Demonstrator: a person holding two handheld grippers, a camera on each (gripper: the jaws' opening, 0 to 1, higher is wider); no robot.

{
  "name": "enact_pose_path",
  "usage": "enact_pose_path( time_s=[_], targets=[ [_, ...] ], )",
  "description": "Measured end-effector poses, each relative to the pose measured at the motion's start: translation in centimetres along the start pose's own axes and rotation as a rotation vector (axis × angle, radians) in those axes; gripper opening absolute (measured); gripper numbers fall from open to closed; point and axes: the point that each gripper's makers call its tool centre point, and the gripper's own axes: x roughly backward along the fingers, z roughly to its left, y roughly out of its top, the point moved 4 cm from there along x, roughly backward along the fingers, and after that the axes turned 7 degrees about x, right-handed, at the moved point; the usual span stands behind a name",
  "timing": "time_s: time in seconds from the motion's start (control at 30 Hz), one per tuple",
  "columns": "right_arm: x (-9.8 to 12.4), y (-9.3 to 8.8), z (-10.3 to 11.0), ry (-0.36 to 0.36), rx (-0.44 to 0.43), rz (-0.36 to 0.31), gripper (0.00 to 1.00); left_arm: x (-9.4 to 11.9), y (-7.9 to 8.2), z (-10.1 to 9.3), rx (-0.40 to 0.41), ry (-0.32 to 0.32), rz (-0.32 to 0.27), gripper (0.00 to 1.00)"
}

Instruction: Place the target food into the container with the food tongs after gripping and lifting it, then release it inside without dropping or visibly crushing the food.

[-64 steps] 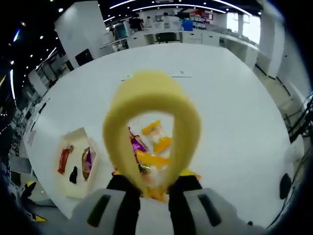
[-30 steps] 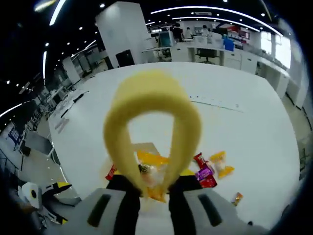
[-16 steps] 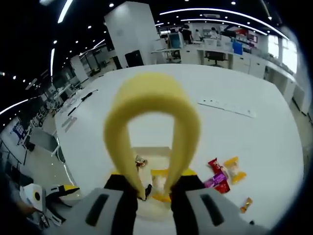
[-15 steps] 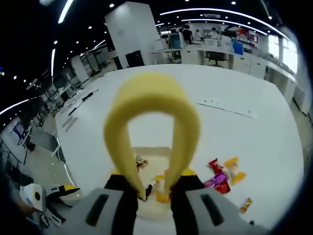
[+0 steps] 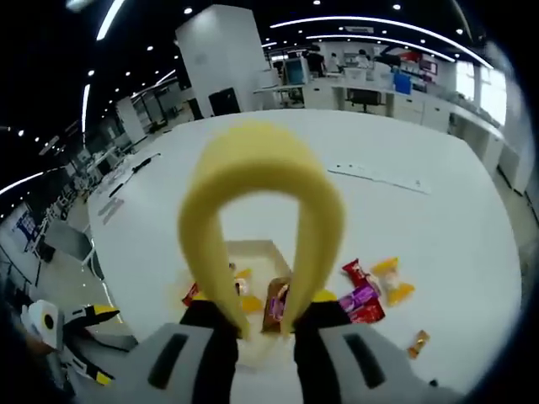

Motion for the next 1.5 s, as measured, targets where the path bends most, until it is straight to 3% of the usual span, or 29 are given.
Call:
enact_pose_path(
  time_s=[0.23,0.4,0.7,1.2,1.4,1.43,1.5],
  targets=[
    [-0.7,-2.3,-4.1,-0.093,-0.027,0.003,0.24,0.0,-0.1,-0.1,0.0,-0.003,0.007,0.77],
    [-1.7,-3.6,-5.9,-0.13,-0.039,0.023,0.24,-0.1,-0.1,-0.1,0.001,-0.005,0.017,0.76],
    [0.1,-5.6,-11.6,-0.275,-0.082,-0.01,0.24,-0.1,0.0,0.0,-0.001,0.008,0.012,0.76],
    [1.5,-9.7,-15.8,-0.44,-0.164,0.012,0.24,-0.2,-0.3,0.1,0.003,0.013,0.033,0.74],
    [1.1,-10.9,-16.3,-0.455,-0.226,-0.008,0.24,-0.2,-0.4,0.1,0.005,0.015,0.041,0.74],
    [1.2,-11.0,-16.3,-0.478,-0.204,-0.009,0.24,-0.2,-0.4,0.1,0.005,0.015,0.041,0.74],
    [0.9,-11.1,-16.2,-0.456,-0.222,-0.009,0.25,-0.2,-0.4,0.1,0.005,0.013,0.044,0.74]
  ],
)
